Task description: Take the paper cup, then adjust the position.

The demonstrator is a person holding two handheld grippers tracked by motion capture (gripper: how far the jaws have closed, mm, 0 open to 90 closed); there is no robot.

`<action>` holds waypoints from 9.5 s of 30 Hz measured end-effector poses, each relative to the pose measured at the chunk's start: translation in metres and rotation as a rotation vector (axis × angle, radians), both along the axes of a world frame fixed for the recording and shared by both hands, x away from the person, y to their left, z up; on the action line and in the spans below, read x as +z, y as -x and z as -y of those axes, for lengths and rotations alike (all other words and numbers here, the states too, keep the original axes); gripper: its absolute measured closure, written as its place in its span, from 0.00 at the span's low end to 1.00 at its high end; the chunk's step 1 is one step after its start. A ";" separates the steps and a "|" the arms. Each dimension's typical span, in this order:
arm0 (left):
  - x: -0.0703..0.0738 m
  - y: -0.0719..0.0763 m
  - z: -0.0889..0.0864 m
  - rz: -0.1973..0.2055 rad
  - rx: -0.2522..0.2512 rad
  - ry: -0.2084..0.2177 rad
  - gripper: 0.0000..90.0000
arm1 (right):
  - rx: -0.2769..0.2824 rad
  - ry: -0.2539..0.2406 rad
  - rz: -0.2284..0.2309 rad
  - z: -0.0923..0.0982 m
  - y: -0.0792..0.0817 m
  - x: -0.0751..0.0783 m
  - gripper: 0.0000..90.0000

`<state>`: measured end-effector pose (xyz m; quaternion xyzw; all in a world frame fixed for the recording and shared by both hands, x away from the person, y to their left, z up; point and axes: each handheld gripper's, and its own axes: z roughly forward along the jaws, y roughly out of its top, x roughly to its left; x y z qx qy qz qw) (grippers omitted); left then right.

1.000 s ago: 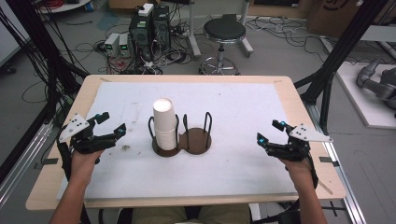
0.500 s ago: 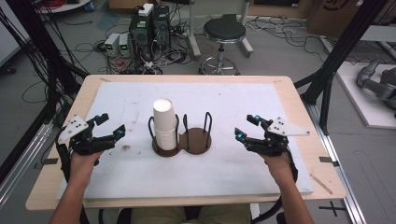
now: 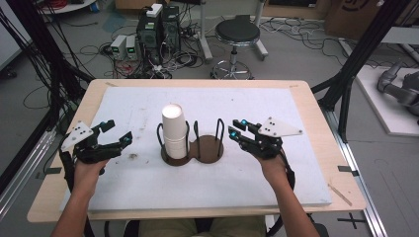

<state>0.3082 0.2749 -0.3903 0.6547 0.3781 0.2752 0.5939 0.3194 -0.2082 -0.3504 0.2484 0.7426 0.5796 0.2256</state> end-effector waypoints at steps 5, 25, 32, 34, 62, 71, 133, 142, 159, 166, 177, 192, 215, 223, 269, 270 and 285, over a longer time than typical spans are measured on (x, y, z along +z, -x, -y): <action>0.000 0.000 0.000 -0.002 -0.003 -0.003 0.18 | 0.011 0.022 -0.014 -0.013 -0.002 -0.001 1.00; 0.000 0.000 0.001 -0.010 -0.006 -0.001 0.18 | 0.145 0.019 0.014 -0.077 0.003 -0.007 1.00; 0.000 0.000 0.003 -0.010 -0.012 0.003 0.18 | 0.181 0.034 -0.017 -0.097 0.005 -0.017 1.00; 0.000 0.000 0.004 -0.009 -0.016 0.004 0.18 | 0.183 0.037 -0.031 -0.102 0.005 -0.023 1.00; 0.052 -0.028 0.064 0.065 -0.192 0.001 0.19 | 0.081 0.023 -0.264 -0.144 0.002 -0.055 1.00; 0.059 -0.039 0.092 0.051 -0.276 -0.034 0.18 | 0.054 0.040 -0.228 -0.147 0.005 -0.053 1.00; 0.154 -0.004 0.112 0.127 -0.389 0.088 0.39 | 0.222 0.059 -0.108 -0.078 0.018 -0.018 0.51; 0.138 0.002 0.136 0.126 -0.461 0.039 0.39 | 0.166 0.101 -0.072 -0.026 0.013 -0.018 0.28; 0.110 -0.005 0.179 0.085 -0.554 -0.045 0.39 | 0.106 0.102 -0.086 0.027 0.005 -0.021 0.23; 0.099 -0.003 0.184 0.066 -0.555 -0.061 0.39 | 0.106 0.111 -0.089 0.027 0.008 -0.022 0.23; 0.099 0.000 0.191 0.055 -0.597 -0.045 0.38 | 0.146 0.092 -0.085 0.026 0.010 -0.020 0.23; 0.076 0.007 0.205 0.000 -0.631 -0.046 0.38 | 0.288 0.059 -0.114 0.018 0.020 -0.024 0.21; 0.056 0.005 0.230 -0.005 -0.778 -0.042 0.39 | 0.424 -0.018 -0.110 -0.001 0.027 -0.027 0.20; 0.055 0.006 0.236 0.000 -0.799 -0.017 0.39 | 0.448 -0.019 -0.115 -0.007 0.026 -0.030 0.20; 0.065 0.002 0.252 -0.166 -0.956 -0.464 0.39 | 0.493 0.317 -0.090 -0.012 0.031 -0.026 0.38; 0.065 0.001 0.251 -0.170 -0.958 -0.466 0.39 | 0.503 0.322 -0.093 -0.013 0.031 -0.026 0.39; 0.046 -0.011 0.214 -0.145 -0.911 -0.161 0.39 | 0.440 0.072 -0.087 0.003 0.028 -0.022 0.20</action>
